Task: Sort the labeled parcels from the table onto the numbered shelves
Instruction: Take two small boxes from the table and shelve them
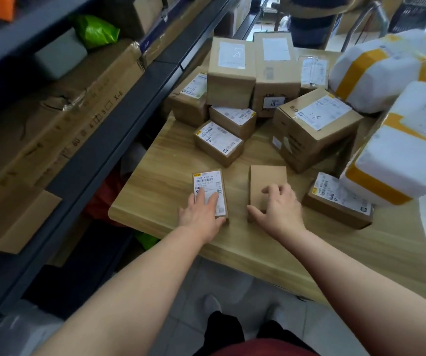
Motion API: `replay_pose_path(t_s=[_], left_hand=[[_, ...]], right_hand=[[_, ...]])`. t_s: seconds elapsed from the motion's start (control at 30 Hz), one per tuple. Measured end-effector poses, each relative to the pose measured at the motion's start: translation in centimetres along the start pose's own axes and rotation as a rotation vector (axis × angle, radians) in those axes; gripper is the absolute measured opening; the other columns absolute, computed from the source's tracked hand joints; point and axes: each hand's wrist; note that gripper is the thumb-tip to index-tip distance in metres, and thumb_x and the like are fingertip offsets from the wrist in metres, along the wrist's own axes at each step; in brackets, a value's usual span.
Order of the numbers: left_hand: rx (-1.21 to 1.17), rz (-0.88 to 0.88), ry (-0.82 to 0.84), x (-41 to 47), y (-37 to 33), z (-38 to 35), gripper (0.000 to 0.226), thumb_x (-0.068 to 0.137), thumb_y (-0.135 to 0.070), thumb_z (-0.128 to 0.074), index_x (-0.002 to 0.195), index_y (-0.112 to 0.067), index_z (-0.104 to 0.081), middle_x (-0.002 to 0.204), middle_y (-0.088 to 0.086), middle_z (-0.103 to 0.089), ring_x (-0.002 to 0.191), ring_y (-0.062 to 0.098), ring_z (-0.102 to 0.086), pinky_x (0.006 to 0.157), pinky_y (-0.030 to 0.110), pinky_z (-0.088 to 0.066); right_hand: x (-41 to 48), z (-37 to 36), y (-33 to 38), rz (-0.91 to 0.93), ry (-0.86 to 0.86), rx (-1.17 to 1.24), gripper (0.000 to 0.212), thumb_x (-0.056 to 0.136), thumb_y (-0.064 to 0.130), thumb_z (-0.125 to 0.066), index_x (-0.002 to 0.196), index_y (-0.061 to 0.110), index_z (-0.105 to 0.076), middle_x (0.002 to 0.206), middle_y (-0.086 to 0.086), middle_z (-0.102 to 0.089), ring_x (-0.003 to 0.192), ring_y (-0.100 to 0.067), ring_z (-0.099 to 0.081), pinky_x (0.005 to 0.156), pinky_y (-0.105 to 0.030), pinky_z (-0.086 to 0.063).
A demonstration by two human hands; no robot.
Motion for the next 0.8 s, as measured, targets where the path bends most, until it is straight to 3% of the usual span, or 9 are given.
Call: replay_pose_path(t_s=[0.07,0.17,0.23,0.33,0.4,0.5,0.63,0.8], left_hand=[[0.001,-0.020,0.049,0.2,0.1,-0.5,0.068,0.095,-0.055,-0.046,0.152,-0.036,-0.014,0.163,0.004,0.003,0.148,0.029,-0.002,0.113,0.053,-0.026],[0.060,-0.052,0.051,0.7,0.1,-0.2,0.064,0.095,-0.056,-0.045,0.149,-0.035,-0.020,0.162,0.009,-0.004,0.144,0.033,-0.013,0.110,0.050,-0.030],[0.099,-0.076,0.037,0.9,0.2,0.2,0.060,0.094,-0.057,-0.045,0.146,-0.032,-0.027,0.160,0.012,-0.011,0.139,0.034,-0.023,0.107,0.048,-0.033],[0.163,-0.096,0.011,0.9,0.3,-0.1,0.061,0.093,-0.058,-0.047,0.145,-0.031,-0.027,0.158,0.014,-0.014,0.135,0.035,-0.026,0.103,0.047,-0.036],[0.203,-0.096,-0.004,0.8,0.1,-0.6,0.064,0.092,-0.058,-0.048,0.144,-0.029,-0.025,0.157,0.016,-0.012,0.136,0.037,-0.025,0.103,0.048,-0.037],[0.223,-0.098,-0.013,1.1,-0.3,-0.7,0.063,0.091,-0.057,-0.050,0.142,-0.027,-0.028,0.156,0.019,-0.015,0.135,0.040,-0.026,0.103,0.048,-0.037],[0.203,-0.112,0.030,1.2,-0.2,-0.1,0.059,0.092,-0.048,-0.053,0.143,-0.028,-0.029,0.157,0.016,-0.015,0.136,0.038,-0.026,0.104,0.048,-0.036],[0.137,-0.119,0.092,1.4,0.7,0.5,0.060,0.092,-0.035,-0.054,0.146,-0.031,-0.027,0.160,0.008,-0.011,0.140,0.033,-0.023,0.108,0.049,-0.036]], right_hand=[[0.2,-0.6,1.0,-0.074,0.021,0.015,0.068,0.083,0.056,-0.062,0.137,0.022,-0.039,0.146,-0.011,-0.027,0.144,-0.033,-0.015,0.115,-0.045,-0.023],[0.3,-1.2,1.3,-0.100,0.052,-0.001,0.067,0.085,0.045,-0.061,0.142,0.024,-0.032,0.155,-0.012,-0.015,0.146,-0.035,-0.001,0.116,-0.050,-0.016],[0.2,-1.0,1.1,-0.047,0.062,0.025,0.066,0.087,0.034,-0.059,0.145,0.025,-0.028,0.154,-0.010,-0.016,0.146,-0.035,-0.004,0.116,-0.049,-0.015],[0.4,-0.1,0.5,-0.001,0.051,0.228,0.066,0.090,0.018,-0.054,0.149,0.021,-0.024,0.151,-0.011,-0.023,0.137,-0.030,-0.031,0.110,-0.041,-0.031],[0.4,0.1,-0.1,-0.027,0.089,0.209,0.070,0.092,0.035,-0.057,0.151,0.020,-0.022,0.155,-0.011,-0.019,0.140,-0.029,-0.027,0.113,-0.042,-0.029],[0.0,-0.7,-0.4,-0.060,0.150,-0.021,0.093,0.084,0.065,-0.054,0.152,0.016,-0.015,0.160,-0.011,-0.004,0.148,-0.031,-0.002,0.119,-0.049,-0.012],[-0.3,-1.5,1.2,-0.029,0.066,0.007,0.109,0.078,0.066,-0.061,0.153,0.015,-0.003,0.160,-0.012,0.013,0.148,-0.029,0.011,0.119,-0.047,-0.006],[0.4,-2.3,2.9,0.046,0.134,-0.124,0.095,0.079,0.071,-0.054,0.152,0.024,-0.015,0.160,-0.015,0.007,0.147,-0.034,0.004,0.117,-0.046,-0.013]])
Point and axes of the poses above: each hand's wrist, its own x-axis towards the middle knuckle, its own z-axis out of the back of the hand, y = z × x
